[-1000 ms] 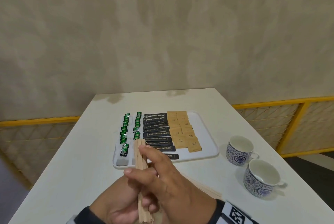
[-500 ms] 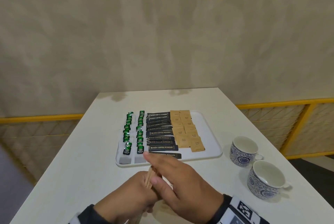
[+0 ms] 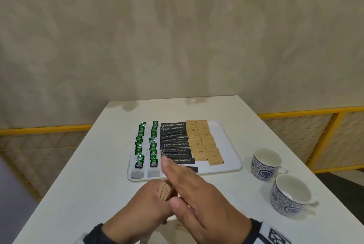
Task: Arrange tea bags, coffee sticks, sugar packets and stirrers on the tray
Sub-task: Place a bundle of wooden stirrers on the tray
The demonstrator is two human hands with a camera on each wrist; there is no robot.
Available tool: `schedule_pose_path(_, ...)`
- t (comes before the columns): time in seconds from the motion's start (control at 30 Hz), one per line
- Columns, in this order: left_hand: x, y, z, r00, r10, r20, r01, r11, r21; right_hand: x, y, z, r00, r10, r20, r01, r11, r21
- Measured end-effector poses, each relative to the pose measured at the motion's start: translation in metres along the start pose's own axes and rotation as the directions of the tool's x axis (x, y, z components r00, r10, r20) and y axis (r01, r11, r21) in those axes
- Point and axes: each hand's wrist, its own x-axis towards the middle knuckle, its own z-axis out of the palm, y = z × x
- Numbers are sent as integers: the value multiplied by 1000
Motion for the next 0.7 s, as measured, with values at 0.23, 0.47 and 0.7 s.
schedule_pose_path(0.23,-9,12,-1,997,32,-75,-45,982,-185,-7,-3,-1,968,249,14,-248,953,175)
schedule_pose_path(0.47,-1,21,-12,974,68,-218,-209,650,-731,12,-6,0,815,417,402,-535,807,248)
schedule_pose_path(0.7,13,20,-2,906,-58,-419,-253,720,-646,29,-4,9,865,390,316,-425,904,48)
